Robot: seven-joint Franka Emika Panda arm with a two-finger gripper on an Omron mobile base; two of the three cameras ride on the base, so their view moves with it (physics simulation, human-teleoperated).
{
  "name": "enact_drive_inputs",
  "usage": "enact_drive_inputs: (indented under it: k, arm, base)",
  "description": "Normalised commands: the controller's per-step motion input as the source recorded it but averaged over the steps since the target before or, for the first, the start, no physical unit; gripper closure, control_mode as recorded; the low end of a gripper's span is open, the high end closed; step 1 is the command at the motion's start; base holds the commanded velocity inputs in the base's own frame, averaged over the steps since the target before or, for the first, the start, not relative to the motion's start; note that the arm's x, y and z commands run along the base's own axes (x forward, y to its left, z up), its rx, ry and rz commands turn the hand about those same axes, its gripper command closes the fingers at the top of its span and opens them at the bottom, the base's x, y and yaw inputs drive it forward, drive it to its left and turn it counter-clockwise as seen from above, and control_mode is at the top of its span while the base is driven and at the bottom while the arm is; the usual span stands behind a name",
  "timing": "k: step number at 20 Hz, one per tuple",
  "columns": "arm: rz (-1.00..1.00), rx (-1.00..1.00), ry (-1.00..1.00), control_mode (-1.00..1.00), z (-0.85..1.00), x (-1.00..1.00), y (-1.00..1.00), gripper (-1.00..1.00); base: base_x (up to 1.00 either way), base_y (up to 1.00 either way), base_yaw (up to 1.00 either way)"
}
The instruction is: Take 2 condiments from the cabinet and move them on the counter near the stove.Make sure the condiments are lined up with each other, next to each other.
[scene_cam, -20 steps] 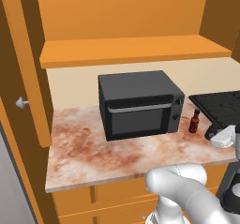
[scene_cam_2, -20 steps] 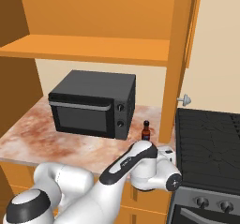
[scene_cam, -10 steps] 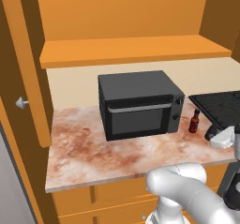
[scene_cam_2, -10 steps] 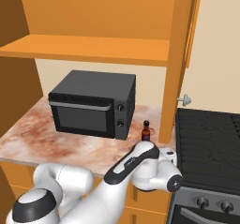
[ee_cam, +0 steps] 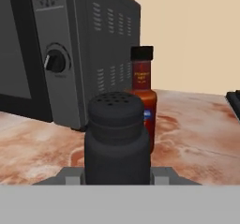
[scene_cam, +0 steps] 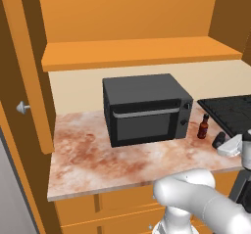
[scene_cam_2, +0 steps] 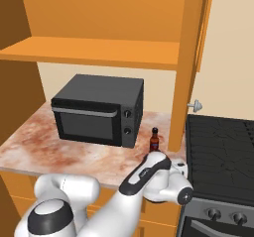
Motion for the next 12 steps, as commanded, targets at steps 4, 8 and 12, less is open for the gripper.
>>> enact_drive_inputs:
  k: [4,8,12]
  arm:
    - [0.0,0.0,0.0,-1.0,-0.18,0.14,-0.07,1.0]
    - [0.0,0.0,-0.01,-1.0,-0.1,0.18,-0.04,1.0]
    - [0.0,0.0,-0.03,-1.0,-0.06,0.15,0.0,1.0]
  base:
    - [0.0,0.0,0.0]
    - [0.0,0.0,0.0]
    - [0.0,0.0,0.0]
